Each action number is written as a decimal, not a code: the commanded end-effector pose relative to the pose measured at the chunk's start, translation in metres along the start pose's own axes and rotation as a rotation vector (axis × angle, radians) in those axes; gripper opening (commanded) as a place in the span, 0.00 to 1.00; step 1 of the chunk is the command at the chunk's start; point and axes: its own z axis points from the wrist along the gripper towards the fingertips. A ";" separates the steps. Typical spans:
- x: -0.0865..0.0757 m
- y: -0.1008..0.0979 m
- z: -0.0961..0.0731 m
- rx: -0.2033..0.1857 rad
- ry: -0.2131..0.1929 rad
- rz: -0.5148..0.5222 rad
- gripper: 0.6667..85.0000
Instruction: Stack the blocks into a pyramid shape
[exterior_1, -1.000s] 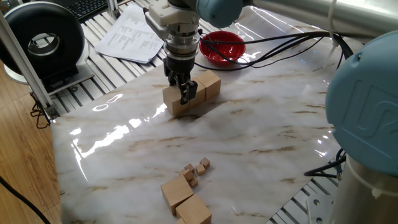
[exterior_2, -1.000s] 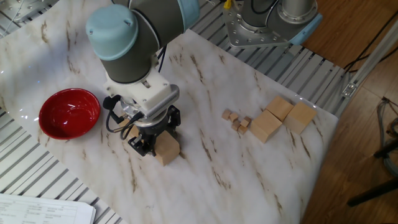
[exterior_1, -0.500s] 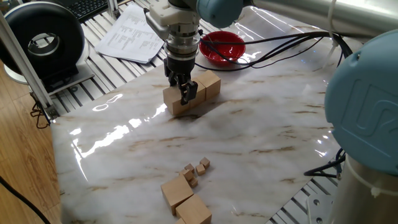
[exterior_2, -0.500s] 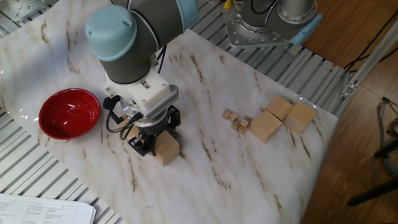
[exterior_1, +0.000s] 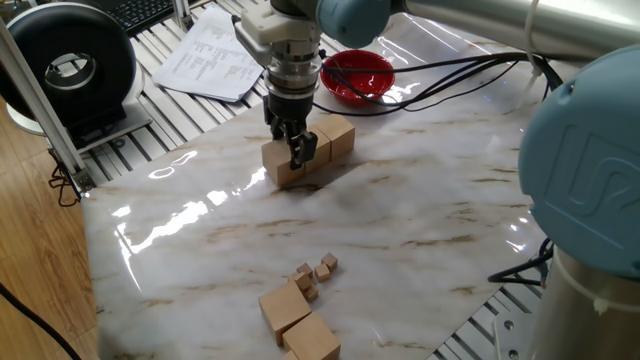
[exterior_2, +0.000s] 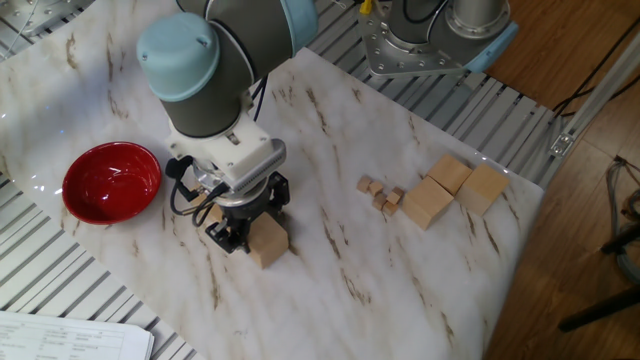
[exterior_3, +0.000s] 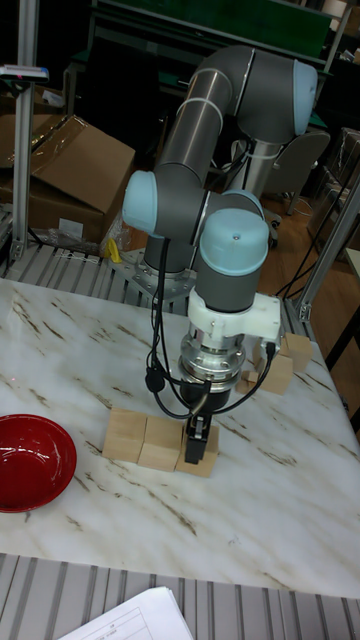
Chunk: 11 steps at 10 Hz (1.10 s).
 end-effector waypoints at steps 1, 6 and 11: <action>-0.002 -0.003 0.001 0.008 -0.013 0.005 0.00; -0.003 -0.007 0.001 0.023 -0.016 -0.026 0.09; 0.000 -0.001 0.005 0.004 -0.035 -0.025 0.20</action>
